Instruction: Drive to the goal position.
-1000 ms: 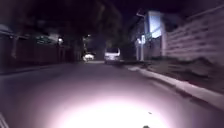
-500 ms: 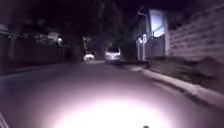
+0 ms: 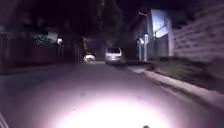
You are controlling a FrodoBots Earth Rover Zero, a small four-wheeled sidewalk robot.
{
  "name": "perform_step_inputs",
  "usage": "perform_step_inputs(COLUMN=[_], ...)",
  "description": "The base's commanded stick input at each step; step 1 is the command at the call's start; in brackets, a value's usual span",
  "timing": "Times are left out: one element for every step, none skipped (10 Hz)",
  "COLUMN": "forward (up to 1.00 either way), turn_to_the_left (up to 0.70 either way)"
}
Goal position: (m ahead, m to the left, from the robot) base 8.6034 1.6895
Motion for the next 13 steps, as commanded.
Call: perform_step_inputs(forward=[0.70, 0.70, 0.70, 0.70, 0.70, 0.70, 0.70, 0.70, 0.70, 0.70, 0.70, 0.70, 0.70], turn_to_the_left=[0.00, 0.00, 0.00, 0.00, 0.00, 0.00, 0.00, 0.00, 0.00, 0.00, 0.00, 0.00, 0.00])
